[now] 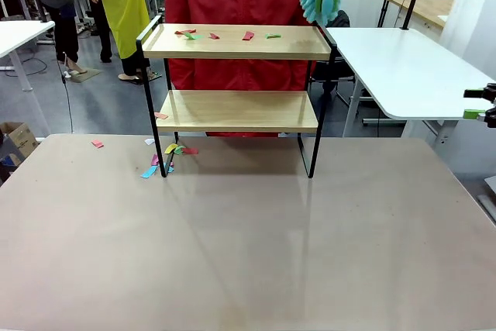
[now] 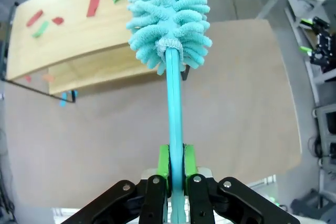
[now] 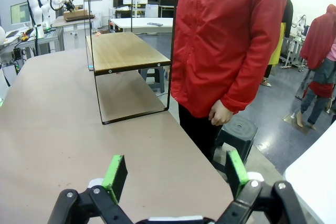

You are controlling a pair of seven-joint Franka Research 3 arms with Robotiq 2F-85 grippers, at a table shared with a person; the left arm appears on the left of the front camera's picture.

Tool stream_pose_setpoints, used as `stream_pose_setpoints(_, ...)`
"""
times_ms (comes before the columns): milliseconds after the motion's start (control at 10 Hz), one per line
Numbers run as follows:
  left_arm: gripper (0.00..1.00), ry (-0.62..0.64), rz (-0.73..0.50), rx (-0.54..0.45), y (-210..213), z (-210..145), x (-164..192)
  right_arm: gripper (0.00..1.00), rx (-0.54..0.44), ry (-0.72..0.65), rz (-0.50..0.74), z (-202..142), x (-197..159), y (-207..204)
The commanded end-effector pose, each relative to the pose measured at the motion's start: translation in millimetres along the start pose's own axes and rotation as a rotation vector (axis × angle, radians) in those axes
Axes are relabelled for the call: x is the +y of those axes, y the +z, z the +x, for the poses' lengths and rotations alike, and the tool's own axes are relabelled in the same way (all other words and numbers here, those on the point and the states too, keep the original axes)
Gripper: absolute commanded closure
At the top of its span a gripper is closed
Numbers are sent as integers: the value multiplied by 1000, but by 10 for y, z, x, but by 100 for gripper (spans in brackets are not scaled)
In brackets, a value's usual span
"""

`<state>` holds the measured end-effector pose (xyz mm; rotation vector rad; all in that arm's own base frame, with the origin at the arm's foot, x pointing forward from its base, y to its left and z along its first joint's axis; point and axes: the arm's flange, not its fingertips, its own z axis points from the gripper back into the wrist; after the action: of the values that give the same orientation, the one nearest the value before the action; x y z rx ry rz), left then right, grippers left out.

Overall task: Clean the shelf.
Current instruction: Clean the specific section of the Shelf indicated by the human with the Duster.

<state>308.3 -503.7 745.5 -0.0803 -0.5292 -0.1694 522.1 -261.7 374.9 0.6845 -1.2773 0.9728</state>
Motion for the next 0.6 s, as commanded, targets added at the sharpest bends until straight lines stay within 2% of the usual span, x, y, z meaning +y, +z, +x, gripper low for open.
stream_pose_setpoints(0, 87, 118, 38, 10, -4, 198, -225, 0, 2, 4, 3, 36, 13, -21)
stream_pose_setpoints(300, 87, 198, 57, -25, -207, 284, -314, 0, 2, 4, 3, 36, 13, -21)
stream_pose_setpoints(500, 87, 191, 68, -8, -370, 333, -323, 0, 2, 4, 3, 36, 13, -21)
